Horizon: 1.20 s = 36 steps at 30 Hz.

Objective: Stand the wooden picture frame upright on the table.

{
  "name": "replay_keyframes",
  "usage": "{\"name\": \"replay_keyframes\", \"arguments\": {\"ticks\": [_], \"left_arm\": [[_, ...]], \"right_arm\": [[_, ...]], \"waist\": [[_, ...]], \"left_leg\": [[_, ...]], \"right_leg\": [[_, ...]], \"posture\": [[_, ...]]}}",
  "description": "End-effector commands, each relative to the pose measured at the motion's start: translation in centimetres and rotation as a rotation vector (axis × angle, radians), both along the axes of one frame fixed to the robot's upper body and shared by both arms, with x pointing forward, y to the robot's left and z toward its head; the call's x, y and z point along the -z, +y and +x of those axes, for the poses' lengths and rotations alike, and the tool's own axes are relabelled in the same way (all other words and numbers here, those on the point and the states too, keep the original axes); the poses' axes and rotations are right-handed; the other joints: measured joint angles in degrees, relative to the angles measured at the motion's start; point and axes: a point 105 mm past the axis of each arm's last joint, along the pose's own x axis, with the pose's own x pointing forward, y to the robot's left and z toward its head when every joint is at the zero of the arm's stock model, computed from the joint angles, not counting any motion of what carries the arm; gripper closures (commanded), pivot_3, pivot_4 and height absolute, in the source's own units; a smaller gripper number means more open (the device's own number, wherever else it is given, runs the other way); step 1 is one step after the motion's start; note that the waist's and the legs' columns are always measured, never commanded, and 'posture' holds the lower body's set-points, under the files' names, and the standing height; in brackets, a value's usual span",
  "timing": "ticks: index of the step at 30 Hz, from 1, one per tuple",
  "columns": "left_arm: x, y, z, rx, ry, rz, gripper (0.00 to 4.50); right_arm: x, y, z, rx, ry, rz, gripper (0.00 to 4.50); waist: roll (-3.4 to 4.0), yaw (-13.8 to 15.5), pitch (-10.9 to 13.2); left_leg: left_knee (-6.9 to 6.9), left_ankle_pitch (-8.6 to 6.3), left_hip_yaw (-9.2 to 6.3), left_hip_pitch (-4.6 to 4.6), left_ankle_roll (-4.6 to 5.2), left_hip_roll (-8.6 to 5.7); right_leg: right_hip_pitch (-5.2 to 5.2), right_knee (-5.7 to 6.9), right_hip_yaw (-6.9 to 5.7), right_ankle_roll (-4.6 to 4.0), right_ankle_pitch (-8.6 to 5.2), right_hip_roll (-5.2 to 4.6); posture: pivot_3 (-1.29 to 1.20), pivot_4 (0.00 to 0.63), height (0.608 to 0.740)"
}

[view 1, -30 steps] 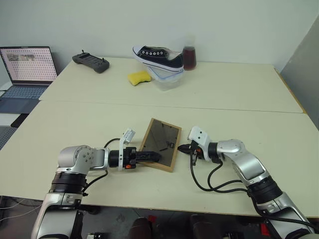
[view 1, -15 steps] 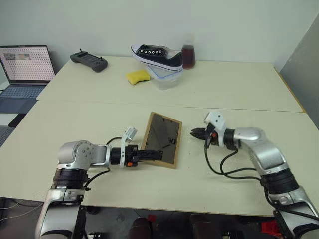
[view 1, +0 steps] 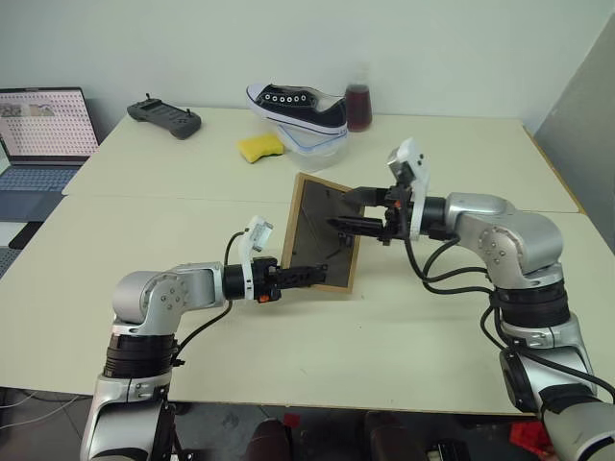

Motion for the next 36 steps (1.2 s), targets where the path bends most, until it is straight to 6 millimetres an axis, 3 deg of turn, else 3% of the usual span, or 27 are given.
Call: {"name": "replay_keyframes", "arguments": {"ticks": [1, 5, 8, 18, 22, 27, 29, 33, 36], "left_arm": [[-1.8, -0.4, -0.1, 0.005, -0.092, -0.024, 3.21], [-2.0, -0.1, 0.1, -0.012, -0.097, -0.019, 3.21], [-2.1, 0.3, 0.4, -0.038, -0.086, -0.033, 3.21], [-1.5, 0.5, -0.8, -0.005, 0.038, -0.052, 3.21], [-1.5, 0.5, -1.3, 0.021, 0.083, -0.067, 3.21], [-2.3, 1.0, -2.1, 0.081, 0.224, -0.151, 3.21], [-2.7, 1.3, -2.1, 0.100, 0.272, -0.198, 3.21], [-3.8, 1.5, -1.9, 0.134, 0.325, -0.262, 3.21], [-4.3, 1.2, -2.2, 0.170, 0.355, -0.287, 3.21]], "right_arm": [[-0.9, 2.8, -0.9, -0.083, -0.102, -0.012, 0.03], [-1.2, 4.3, -2.3, -0.161, -0.111, 0.014, 0.03], [-1.1, 3.9, -3.5, -0.217, -0.095, 0.026, 0.03], [0.2, -0.7, -6.4, -0.253, -0.036, -0.046, 0.03], [0.5, -2.3, -5.9, -0.172, -0.050, -0.070, 0.03], [1.3, -6.1, -3.3, 0.008, -0.370, -0.254, 0.03], [0.9, -7.5, -2.1, 0.091, -0.690, -0.362, 0.03], [1.3, -8.0, -1.7, 0.073, -1.252, -0.554, 0.03], [1.9, -7.6, -1.7, 0.012, -1.468, -0.579, 0.03]], "waist": [[0.00, -0.03, 0.00], [0.00, -0.17, 0.00], [0.00, -0.16, 0.00], [-0.05, 0.23, 0.04], [-0.06, -0.01, 0.05], [-0.16, 0.12, 0.11], [-0.21, 0.13, 0.12], [-0.23, -0.02, 0.14], [-0.24, -0.50, 0.15]], "left_leg": [[0.00, 0.00, 0.00, 0.01, 0.00, 0.00], [-0.01, 0.00, -0.02, 0.00, 0.00, 0.02], [-0.01, 0.00, -0.02, -0.01, 0.00, 0.01], [-0.01, 0.00, -0.08, -0.04, 0.01, 0.01], [-0.02, -0.01, -0.08, -0.04, 0.01, 0.02], [-0.01, -0.01, -0.07, -0.05, 0.01, -0.02], [-0.01, -0.01, -0.05, -0.05, 0.02, -0.02], [-0.01, 0.00, 0.02, -0.04, 0.00, -0.01], [-0.01, 0.02, 0.06, 0.01, -0.05, 0.00]], "right_leg": [[0.00, 0.00, 0.00, 0.00, 0.00, 0.00], [-0.02, 0.01, -0.01, 0.00, 0.00, 0.02], [-0.02, 0.01, -0.01, 0.00, 0.00, 0.01], [0.00, -0.07, -0.08, 0.00, 0.00, 0.01], [0.00, -0.08, -0.07, 0.00, 0.00, 0.03], [0.00, -0.11, -0.07, 0.02, -0.01, 0.02], [0.00, -0.14, -0.06, 0.03, -0.01, 0.02], [-0.01, -0.14, 0.01, 0.06, 0.00, 0.02], [-0.01, -0.11, 0.07, 0.05, 0.01, 0.01]], "posture": [[0.00, 0.150, 0.740], [0.00, 0.150, 0.740], [0.00, 0.150, 0.740], [0.00, 0.150, 0.740], [0.00, 0.150, 0.740], [0.00, 0.150, 0.740], [0.00, 0.150, 0.740], [0.00, 0.150, 0.740], [0.00, 0.150, 0.740]]}}
